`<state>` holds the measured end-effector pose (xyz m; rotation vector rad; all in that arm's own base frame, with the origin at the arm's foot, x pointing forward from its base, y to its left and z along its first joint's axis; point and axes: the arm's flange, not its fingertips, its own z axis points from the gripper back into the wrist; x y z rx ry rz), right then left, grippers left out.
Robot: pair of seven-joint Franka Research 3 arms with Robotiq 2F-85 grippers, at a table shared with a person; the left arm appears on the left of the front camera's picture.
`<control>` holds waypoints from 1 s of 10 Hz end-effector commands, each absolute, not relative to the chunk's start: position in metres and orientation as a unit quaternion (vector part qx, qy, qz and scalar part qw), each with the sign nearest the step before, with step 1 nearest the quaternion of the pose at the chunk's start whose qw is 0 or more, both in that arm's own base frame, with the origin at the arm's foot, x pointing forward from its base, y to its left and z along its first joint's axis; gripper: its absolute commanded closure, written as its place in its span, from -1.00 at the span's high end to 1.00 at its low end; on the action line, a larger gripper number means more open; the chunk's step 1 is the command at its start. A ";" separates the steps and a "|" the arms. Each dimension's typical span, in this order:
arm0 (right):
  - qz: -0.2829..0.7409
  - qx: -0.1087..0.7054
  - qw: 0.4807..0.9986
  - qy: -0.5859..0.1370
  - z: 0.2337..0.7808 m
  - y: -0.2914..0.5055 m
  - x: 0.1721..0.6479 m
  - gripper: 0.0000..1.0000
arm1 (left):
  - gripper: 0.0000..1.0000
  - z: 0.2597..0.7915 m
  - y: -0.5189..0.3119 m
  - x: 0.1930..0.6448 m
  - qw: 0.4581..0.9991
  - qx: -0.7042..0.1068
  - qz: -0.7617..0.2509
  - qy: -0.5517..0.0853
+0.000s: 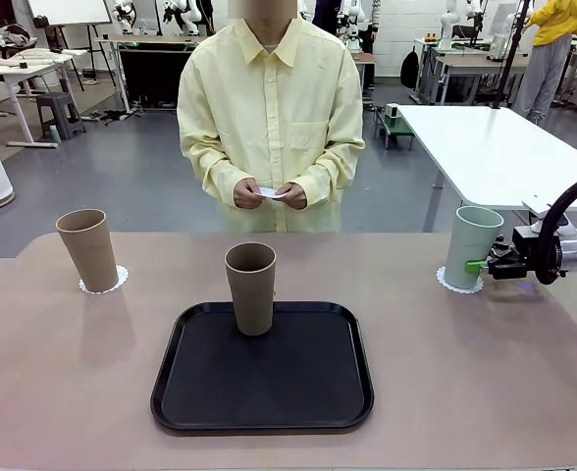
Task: Place coasters on the table and set cups on them.
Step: Take one Reusable plastic cup from the Flat Tray and place it on a coaster set by the human.
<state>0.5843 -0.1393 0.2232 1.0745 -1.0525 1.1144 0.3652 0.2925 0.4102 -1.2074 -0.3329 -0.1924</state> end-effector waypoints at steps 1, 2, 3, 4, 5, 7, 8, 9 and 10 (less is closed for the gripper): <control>0.482 0.456 0.595 -0.454 0.226 -0.141 0.590 1.00 | 1.00 0.413 0.294 0.364 0.806 -0.565 -0.087 -0.156; 0.490 0.442 0.603 -0.448 0.226 -0.141 0.589 1.00 | 1.00 0.413 0.294 0.364 0.806 -0.565 -0.087 -0.156; 0.495 0.430 0.616 -0.438 0.228 -0.142 0.588 1.00 | 1.00 0.413 0.294 0.364 0.806 -0.565 -0.087 -0.156; 0.502 0.417 0.629 -0.422 0.231 -0.143 0.586 1.00 | 1.00 0.413 0.294 0.364 0.806 -0.565 -0.087 -0.156; 0.510 0.408 0.634 -0.415 0.234 -0.145 0.584 1.00 | 1.00 0.413 0.294 0.364 0.806 -0.565 -0.087 -0.156; 0.518 0.394 0.644 -0.402 0.236 -0.153 0.581 1.00 | 1.00 0.413 0.294 0.364 0.806 -0.565 -0.087 -0.156; 0.518 0.388 0.656 -0.388 0.237 -0.157 0.579 1.00 | 1.00 0.413 0.294 0.364 0.806 -0.565 -0.087 -0.156; 0.518 0.382 0.665 -0.378 0.240 -0.160 0.578 1.00 | 1.00 0.413 0.294 0.364 0.806 -0.565 -0.087 -0.156; 0.516 0.376 0.675 -0.370 0.243 -0.166 0.575 1.00 | 1.00 0.413 0.294 0.364 0.806 -0.565 -0.087 -0.156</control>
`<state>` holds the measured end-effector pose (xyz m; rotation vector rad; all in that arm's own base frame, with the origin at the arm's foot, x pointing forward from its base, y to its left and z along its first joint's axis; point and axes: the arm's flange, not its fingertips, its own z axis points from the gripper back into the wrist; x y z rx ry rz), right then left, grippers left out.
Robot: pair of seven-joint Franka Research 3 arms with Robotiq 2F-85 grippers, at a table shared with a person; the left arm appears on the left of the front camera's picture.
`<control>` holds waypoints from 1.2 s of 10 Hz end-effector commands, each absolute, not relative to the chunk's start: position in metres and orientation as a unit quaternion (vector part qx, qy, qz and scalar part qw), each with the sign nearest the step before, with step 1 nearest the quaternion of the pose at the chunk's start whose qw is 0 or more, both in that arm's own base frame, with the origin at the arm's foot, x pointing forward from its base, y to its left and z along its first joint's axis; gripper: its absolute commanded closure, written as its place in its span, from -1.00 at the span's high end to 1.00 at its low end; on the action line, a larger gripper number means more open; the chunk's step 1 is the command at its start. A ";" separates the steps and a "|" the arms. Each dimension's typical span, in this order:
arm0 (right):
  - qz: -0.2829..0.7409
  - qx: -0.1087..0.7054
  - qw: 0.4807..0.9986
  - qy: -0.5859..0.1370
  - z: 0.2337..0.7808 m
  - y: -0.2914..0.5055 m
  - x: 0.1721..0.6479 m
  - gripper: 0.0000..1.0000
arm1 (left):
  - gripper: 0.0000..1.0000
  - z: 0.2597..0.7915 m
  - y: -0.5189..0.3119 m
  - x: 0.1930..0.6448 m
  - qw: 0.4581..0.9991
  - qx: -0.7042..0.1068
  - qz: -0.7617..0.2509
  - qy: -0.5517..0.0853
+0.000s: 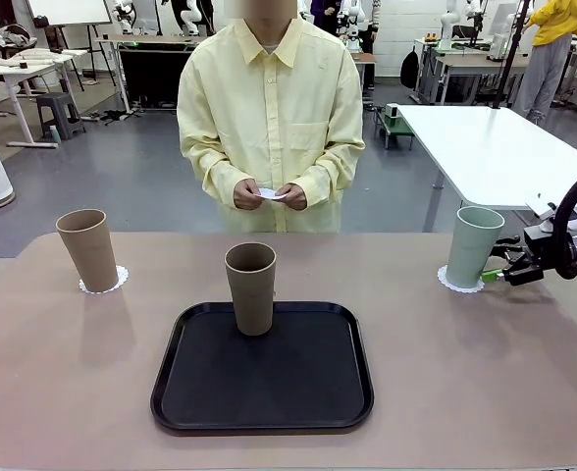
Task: Place coasters on the table and set cups on them.
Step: Take one Reusable plastic cup from the Flat Tray and place it on a coaster set by the human.
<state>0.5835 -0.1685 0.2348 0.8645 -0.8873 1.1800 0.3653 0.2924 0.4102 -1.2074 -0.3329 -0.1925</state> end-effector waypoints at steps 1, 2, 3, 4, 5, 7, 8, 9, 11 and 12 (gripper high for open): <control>0.515 0.365 0.687 -0.360 0.245 -0.171 0.573 1.00 | 1.00 0.413 0.294 0.364 0.806 -0.565 -0.087 -0.156; 0.511 0.351 0.704 -0.348 0.252 -0.178 0.568 1.00 | 1.00 0.413 0.294 0.364 0.806 -0.565 -0.087 -0.156; 0.499 0.326 0.727 -0.342 0.267 -0.181 0.560 1.00 | 1.00 0.413 0.294 0.364 0.806 -0.565 -0.087 -0.156; 0.486 0.283 0.759 -0.328 0.290 -0.182 0.546 1.00 | 1.00 0.413 0.294 0.364 0.806 -0.565 -0.087 -0.156; 0.477 0.267 0.774 -0.319 0.307 -0.180 0.538 1.00 | 1.00 0.413 0.294 0.364 0.806 -0.565 -0.087 -0.156; 0.415 0.222 0.828 -0.305 0.370 -0.168 0.511 1.00 | 1.00 0.413 0.294 0.364 0.806 -0.565 -0.087 -0.156; 0.404 0.191 0.851 -0.277 0.396 -0.158 0.500 1.00 | 1.00 0.413 0.294 0.364 0.806 -0.565 -0.087 -0.156; 0.376 0.168 0.879 -0.241 0.418 -0.146 0.491 1.00 | 1.00 0.413 0.294 0.364 0.806 -0.565 -0.087 -0.156; 0.398 0.113 0.886 -0.209 0.458 -0.110 0.479 1.00 | 1.00 0.413 0.294 0.364 0.806 -0.565 -0.087 -0.156; 0.396 0.080 0.896 -0.186 0.469 -0.095 0.476 1.00 | 1.00 0.413 0.294 0.364 0.806 -0.565 -0.087 -0.156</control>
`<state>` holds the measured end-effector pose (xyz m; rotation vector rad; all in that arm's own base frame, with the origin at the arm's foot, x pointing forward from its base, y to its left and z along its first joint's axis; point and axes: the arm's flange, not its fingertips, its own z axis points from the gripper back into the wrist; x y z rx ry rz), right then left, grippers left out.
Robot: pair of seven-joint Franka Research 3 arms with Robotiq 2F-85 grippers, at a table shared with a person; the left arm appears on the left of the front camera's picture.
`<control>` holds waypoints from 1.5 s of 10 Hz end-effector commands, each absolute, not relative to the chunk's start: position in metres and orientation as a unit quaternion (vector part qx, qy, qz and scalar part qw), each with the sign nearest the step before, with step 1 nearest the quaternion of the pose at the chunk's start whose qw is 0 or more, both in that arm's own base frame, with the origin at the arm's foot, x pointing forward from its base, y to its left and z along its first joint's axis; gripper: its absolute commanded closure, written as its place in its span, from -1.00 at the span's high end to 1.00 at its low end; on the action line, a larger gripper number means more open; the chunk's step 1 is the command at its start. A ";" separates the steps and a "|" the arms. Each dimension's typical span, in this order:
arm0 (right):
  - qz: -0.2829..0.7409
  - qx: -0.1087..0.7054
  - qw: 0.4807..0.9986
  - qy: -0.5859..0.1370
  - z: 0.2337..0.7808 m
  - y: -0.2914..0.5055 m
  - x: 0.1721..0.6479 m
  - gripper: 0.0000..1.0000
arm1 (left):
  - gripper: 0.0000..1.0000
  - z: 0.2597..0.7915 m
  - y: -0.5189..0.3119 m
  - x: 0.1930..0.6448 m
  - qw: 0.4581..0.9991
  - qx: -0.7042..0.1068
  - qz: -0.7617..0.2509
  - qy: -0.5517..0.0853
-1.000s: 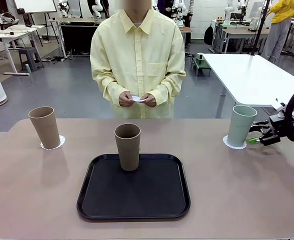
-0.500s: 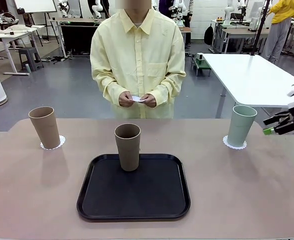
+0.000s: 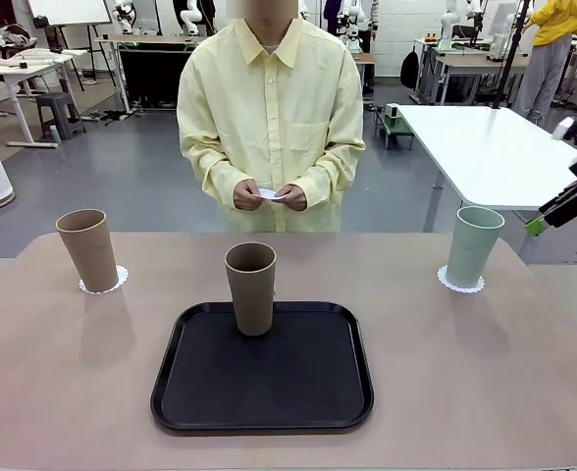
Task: Place coasters on the table and set cups on them.
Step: Take one Reusable plastic cup from the Flat Tray and place it on a coaster set by the human.
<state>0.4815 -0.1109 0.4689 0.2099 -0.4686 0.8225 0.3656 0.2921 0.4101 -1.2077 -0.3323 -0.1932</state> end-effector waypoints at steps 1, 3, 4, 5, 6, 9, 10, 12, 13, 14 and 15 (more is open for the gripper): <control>0.397 0.059 0.901 -0.165 0.477 -0.083 0.474 1.00 | 1.00 0.413 0.294 0.364 0.806 -0.565 -0.087 -0.156; 0.386 0.022 0.910 -0.152 0.482 -0.055 0.474 1.00 | 1.00 0.413 0.294 0.364 0.806 -0.565 -0.087 -0.156; 0.379 0.003 0.915 -0.140 0.479 -0.048 0.476 1.00 | 1.00 0.413 0.294 0.364 0.806 -0.565 -0.087 -0.156; 0.391 0.020 0.914 -0.104 0.475 -0.045 0.479 1.00 | 1.00 0.413 0.294 0.364 0.806 -0.565 -0.087 -0.156; 0.396 0.029 0.905 -0.152 0.486 -0.055 0.479 1.00 | 1.00 0.413 0.294 0.364 0.806 -0.565 -0.087 -0.156; 0.396 0.029 0.905 -0.152 0.486 -0.055 0.479 1.00 | 1.00 0.413 0.294 0.364 0.806 -0.565 -0.087 -0.156; 0.396 0.029 0.905 -0.152 0.486 -0.055 0.479 1.00 | 1.00 0.413 0.294 0.364 0.806 -0.565 -0.087 -0.156; 0.396 0.029 0.905 -0.152 0.486 -0.055 0.479 1.00 | 1.00 0.413 0.294 0.364 0.806 -0.565 -0.087 -0.156; 0.396 0.029 0.905 -0.152 0.486 -0.055 0.479 1.00 | 1.00 0.413 0.294 0.364 0.806 -0.565 -0.087 -0.156; 0.396 0.029 0.905 -0.152 0.486 -0.055 0.479 1.00 | 1.00 0.413 0.294 0.364 0.806 -0.565 -0.087 -0.156; 0.396 0.029 0.905 -0.152 0.486 -0.055 0.479 1.00 | 1.00 0.413 0.294 0.364 0.806 -0.565 -0.087 -0.156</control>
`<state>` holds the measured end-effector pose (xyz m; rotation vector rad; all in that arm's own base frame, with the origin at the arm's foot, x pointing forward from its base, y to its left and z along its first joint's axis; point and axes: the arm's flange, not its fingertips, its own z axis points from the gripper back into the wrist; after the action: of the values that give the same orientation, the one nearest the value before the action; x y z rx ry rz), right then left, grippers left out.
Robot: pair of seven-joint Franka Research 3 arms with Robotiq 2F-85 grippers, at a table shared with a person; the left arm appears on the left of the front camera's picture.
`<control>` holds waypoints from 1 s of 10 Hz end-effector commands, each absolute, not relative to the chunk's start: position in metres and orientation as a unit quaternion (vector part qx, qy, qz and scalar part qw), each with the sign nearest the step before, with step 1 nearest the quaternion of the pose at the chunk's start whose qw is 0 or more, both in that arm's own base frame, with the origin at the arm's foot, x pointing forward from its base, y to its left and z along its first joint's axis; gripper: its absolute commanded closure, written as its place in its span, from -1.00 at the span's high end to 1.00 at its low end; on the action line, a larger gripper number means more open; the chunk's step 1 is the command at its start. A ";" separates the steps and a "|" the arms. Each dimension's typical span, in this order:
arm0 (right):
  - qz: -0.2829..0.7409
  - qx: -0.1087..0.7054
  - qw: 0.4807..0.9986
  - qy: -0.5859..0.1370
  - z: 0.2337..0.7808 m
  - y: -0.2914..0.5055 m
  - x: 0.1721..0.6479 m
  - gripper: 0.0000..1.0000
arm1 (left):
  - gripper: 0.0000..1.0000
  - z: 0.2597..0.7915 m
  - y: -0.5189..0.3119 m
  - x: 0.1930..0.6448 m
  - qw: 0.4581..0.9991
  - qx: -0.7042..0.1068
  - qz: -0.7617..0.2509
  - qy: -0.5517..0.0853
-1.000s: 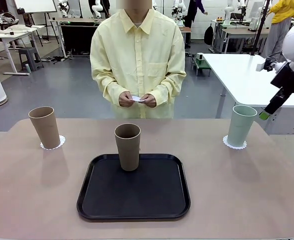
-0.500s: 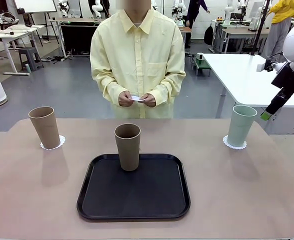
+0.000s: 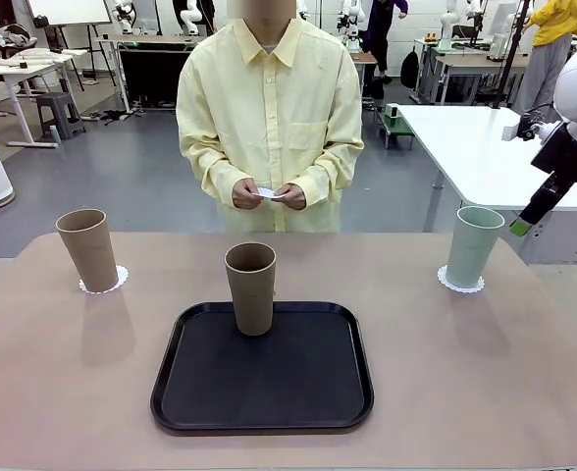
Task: Place coasters on the table and set cups on them.
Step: Take one Reusable plastic cup from the Flat Tray and place it on a coaster set by the human.
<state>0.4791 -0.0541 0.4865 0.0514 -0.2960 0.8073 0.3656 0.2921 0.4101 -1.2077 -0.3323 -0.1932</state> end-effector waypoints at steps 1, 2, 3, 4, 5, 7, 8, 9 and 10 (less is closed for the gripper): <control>0.396 0.029 0.905 -0.152 0.486 -0.055 0.479 1.00 | 1.00 0.413 0.294 0.364 0.806 -0.565 -0.087 -0.156; 0.391 0.025 0.909 -0.143 0.487 -0.054 0.479 1.00 | 1.00 0.413 0.294 0.364 0.806 -0.565 -0.087 -0.156; 0.315 0.086 0.932 -0.158 0.503 -0.082 0.456 1.00 | 1.00 0.413 0.294 0.364 0.806 -0.565 -0.087 -0.156; 0.253 0.112 0.951 -0.136 0.516 -0.110 0.446 1.00 | 1.00 0.413 0.294 0.364 0.806 -0.565 -0.087 -0.156; 0.211 0.130 0.961 -0.125 0.527 -0.133 0.443 1.00 | 1.00 0.413 0.294 0.364 0.806 -0.565 -0.087 -0.156; 0.127 0.186 0.970 -0.096 0.529 -0.181 0.447 1.00 | 1.00 0.413 0.294 0.364 0.806 -0.565 -0.087 -0.156; 0.110 0.239 0.961 -0.083 0.522 -0.202 0.444 1.00 | 1.00 0.413 0.294 0.364 0.806 -0.565 -0.087 -0.156; 0.083 0.282 0.950 -0.105 0.512 -0.224 0.440 1.00 | 1.00 0.413 0.294 0.364 0.806 -0.565 -0.087 -0.156; 0.072 0.320 0.935 -0.131 0.501 -0.238 0.436 1.00 | 1.00 0.413 0.294 0.364 0.806 -0.565 -0.087 -0.156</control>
<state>0.4268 -0.2287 0.5066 0.5500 -0.1997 0.1706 0.3652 0.2926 0.4099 -1.2078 -0.3326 -0.1918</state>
